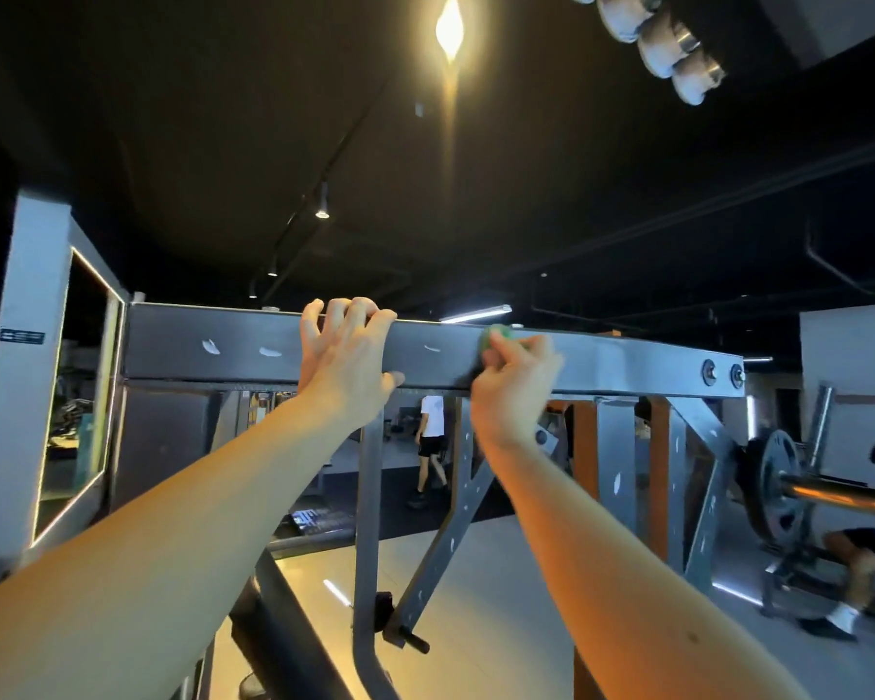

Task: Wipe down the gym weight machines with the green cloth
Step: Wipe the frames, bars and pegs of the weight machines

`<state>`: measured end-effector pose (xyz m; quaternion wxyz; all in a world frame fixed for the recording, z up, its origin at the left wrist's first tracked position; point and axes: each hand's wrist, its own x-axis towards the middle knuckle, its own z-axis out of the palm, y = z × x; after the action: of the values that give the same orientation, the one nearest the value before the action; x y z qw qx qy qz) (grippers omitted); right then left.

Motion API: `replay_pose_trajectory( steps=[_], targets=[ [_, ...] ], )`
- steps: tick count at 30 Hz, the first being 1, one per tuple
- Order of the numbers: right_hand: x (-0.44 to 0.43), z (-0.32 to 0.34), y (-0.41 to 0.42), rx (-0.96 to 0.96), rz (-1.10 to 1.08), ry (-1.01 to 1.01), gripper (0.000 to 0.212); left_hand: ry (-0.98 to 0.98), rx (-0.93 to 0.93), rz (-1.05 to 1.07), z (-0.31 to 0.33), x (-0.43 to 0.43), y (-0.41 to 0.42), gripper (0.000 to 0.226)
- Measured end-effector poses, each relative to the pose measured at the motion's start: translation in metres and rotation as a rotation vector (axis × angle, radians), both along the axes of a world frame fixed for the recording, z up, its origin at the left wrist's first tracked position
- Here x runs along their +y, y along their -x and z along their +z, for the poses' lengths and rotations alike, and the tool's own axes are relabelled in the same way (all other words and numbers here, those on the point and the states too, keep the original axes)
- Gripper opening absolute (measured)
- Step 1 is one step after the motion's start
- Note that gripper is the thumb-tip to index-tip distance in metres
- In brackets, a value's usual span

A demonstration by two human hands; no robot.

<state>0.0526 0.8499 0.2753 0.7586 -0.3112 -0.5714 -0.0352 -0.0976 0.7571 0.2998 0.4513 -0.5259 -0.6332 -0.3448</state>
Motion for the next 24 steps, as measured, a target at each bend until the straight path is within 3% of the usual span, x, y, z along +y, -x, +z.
replay_pose_trajectory(
  steps=[4, 6, 9, 12, 15, 18, 20, 22, 24],
  targets=[
    [-0.028, -0.009, 0.037, -0.334, 0.129, -0.136, 0.03, 0.005, 0.022, -0.019, 0.002, -0.002, 0.01, 0.067],
    [-0.021, -0.003, 0.007, -0.399, 0.137, -0.059, 0.029, 0.006, 0.022, -0.042, 0.001, -0.004, 0.014, 0.066],
    [0.005, 0.0, -0.041, -0.134, 0.02, 0.054, 0.026, 0.008, 0.032, -0.066, 0.002, -0.006, 0.021, 0.066],
    [0.008, 0.004, -0.023, 0.174, -0.023, 0.14, 0.021, 0.022, 0.044, -0.065, 0.004, -0.01, 0.031, 0.066],
    [-0.019, 0.005, 0.034, 0.093, 0.021, 0.028, 0.023, 0.013, 0.045, -0.082, 0.007, -0.009, 0.039, 0.066],
    [-0.039, -0.003, 0.059, -0.197, 0.066, -0.12, 0.024, 0.01, 0.047, -0.088, 0.007, -0.006, 0.04, 0.067],
    [-0.033, 0.001, 0.04, -0.322, 0.111, -0.094, 0.021, -0.013, 0.043, -0.105, 0.006, -0.004, 0.042, 0.067],
    [-0.019, 0.006, 0.007, -0.272, 0.077, -0.04, 0.022, -0.027, 0.029, -0.135, 0.004, -0.004, 0.046, 0.066],
    [-0.002, 0.008, -0.021, -0.059, 0.037, 0.047, 0.023, -0.03, 0.031, -0.138, 0.002, -0.006, 0.052, 0.066]
  ],
)
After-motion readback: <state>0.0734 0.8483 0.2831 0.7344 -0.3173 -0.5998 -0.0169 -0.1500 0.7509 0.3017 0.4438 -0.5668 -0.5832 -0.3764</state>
